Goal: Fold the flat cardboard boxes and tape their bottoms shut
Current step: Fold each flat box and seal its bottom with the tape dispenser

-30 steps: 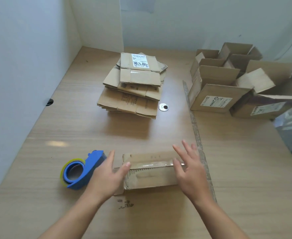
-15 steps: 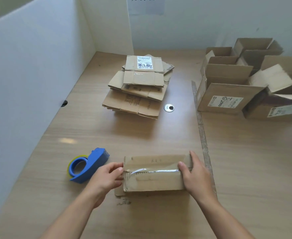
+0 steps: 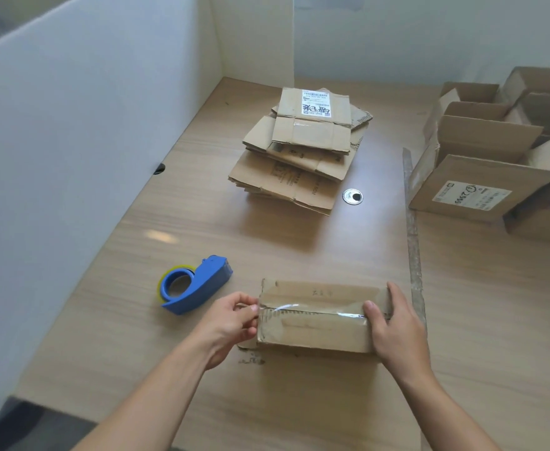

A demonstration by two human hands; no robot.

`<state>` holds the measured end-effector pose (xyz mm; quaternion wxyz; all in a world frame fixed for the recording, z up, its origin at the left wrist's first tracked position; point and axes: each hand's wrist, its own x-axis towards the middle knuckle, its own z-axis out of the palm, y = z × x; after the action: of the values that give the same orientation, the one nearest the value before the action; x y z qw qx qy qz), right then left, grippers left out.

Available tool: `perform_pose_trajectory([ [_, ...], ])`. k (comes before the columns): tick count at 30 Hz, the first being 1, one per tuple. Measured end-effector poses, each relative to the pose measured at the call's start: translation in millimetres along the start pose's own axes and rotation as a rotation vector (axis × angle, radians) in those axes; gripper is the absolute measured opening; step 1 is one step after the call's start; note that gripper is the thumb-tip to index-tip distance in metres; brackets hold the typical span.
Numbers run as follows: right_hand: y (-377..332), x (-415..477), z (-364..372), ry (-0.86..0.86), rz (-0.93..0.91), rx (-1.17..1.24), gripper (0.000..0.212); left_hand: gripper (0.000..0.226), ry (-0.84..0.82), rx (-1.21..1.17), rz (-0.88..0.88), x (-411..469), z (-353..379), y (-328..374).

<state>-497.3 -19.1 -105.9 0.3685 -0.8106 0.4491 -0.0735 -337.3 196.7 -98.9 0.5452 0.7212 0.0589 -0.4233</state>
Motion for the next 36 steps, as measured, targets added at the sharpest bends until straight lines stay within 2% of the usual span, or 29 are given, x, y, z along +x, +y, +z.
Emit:
perform_pose_trajectory([
  [9,0,-2,7,0.019,0.007,-0.028,0.059,0.016,-0.03,0.076,0.011,1,-16,4],
  [19,-3,-3,7,0.006,0.037,-0.047,0.059,0.016,-0.074,0.232,-0.017,9,-9,10],
  [26,-3,-2,8,0.021,0.065,-0.033,0.06,0.013,-0.148,0.168,-0.082,15,-11,11],
  [30,-5,-2,7,0.042,0.124,0.066,0.066,0.017,-0.013,0.079,-0.049,19,-7,8],
  [31,-4,-2,6,0.042,0.15,0.101,0.068,0.018,0.058,0.12,-0.002,20,-4,4],
  [34,-1,-2,3,0.026,0.185,0.171,0.078,0.011,0.281,0.447,0.226,14,8,1],
  [36,0,-4,2,-0.037,0.202,0.178,0.091,0.022,0.34,0.462,0.302,4,17,4],
])
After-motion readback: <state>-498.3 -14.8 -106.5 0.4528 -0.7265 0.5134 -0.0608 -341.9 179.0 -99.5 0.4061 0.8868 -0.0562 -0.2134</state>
